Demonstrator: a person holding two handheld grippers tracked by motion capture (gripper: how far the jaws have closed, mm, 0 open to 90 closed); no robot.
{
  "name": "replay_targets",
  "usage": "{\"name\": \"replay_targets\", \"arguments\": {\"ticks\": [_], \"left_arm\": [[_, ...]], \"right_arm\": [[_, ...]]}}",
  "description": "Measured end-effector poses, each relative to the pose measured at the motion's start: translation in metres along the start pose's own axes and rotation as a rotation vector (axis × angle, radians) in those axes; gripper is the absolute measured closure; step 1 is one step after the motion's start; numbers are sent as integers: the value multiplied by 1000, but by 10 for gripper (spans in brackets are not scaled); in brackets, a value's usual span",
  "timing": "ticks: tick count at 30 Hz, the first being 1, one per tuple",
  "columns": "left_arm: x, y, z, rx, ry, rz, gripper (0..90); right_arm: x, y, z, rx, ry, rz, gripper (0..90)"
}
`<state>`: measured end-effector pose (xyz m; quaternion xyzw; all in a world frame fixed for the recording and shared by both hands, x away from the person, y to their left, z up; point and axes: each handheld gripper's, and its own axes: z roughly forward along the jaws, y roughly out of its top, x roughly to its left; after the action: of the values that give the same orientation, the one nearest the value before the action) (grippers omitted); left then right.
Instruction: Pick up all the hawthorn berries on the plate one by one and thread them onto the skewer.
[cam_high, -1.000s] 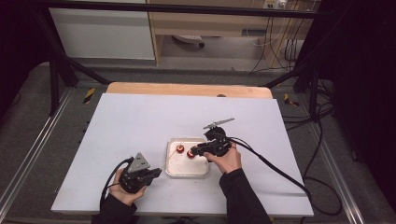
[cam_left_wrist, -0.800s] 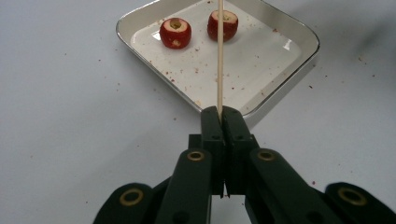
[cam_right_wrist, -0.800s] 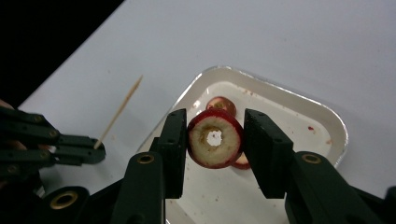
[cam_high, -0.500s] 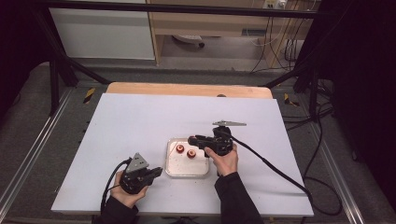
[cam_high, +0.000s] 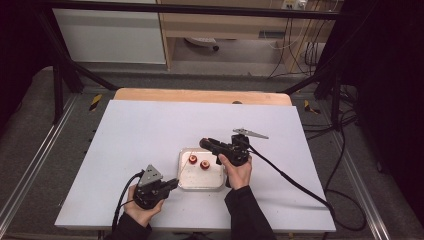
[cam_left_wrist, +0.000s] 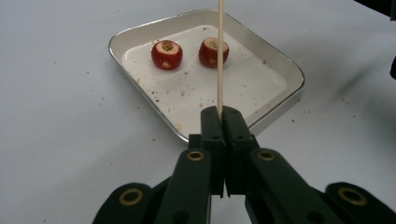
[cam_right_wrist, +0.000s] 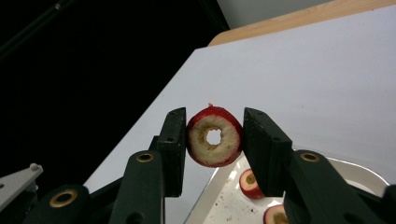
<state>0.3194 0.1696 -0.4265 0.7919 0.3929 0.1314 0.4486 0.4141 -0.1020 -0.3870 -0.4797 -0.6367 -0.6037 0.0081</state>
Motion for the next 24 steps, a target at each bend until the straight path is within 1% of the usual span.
{"name": "replay_targets", "arguments": {"ticks": [1,2,3,5,6,9,10,11,13,15,20,21,24], "left_arm": [[-1,0,1,-2,0,-4,886],[-2,1,1,-5,0,-5,886],[-3,1,2,-4,-2,-6,886],[-6,2,3,-8,-2,-12,886],[-7,3,3,-8,-2,-15,886],[-11,6,6,-17,4,-23,886],[-11,7,6,-18,4,-30,886],[-12,8,7,-21,3,-36,886],[-13,11,8,-31,12,-39,885],[-12,13,9,-38,20,-44,885],[-14,16,14,-52,3,-57,886],[-15,16,15,-53,5,-52,885],[-15,15,15,-65,6,-59,886]], "right_arm": [[1,0,0,-11,-1,3,614],[1,0,0,-11,-1,3,614],[1,0,0,-33,2,2,614],[3,1,-1,-58,4,6,614],[3,1,-1,-58,4,6,614],[3,2,-2,-98,7,4,615],[4,2,-2,-123,16,14,615],[4,2,-2,-123,16,14,615],[4,2,-1,-148,24,22,615],[4,3,-2,-152,26,24,615],[5,5,-3,-187,31,25,615],[6,5,-3,-193,35,32,615],[6,3,-2,-212,43,46,615]]}}
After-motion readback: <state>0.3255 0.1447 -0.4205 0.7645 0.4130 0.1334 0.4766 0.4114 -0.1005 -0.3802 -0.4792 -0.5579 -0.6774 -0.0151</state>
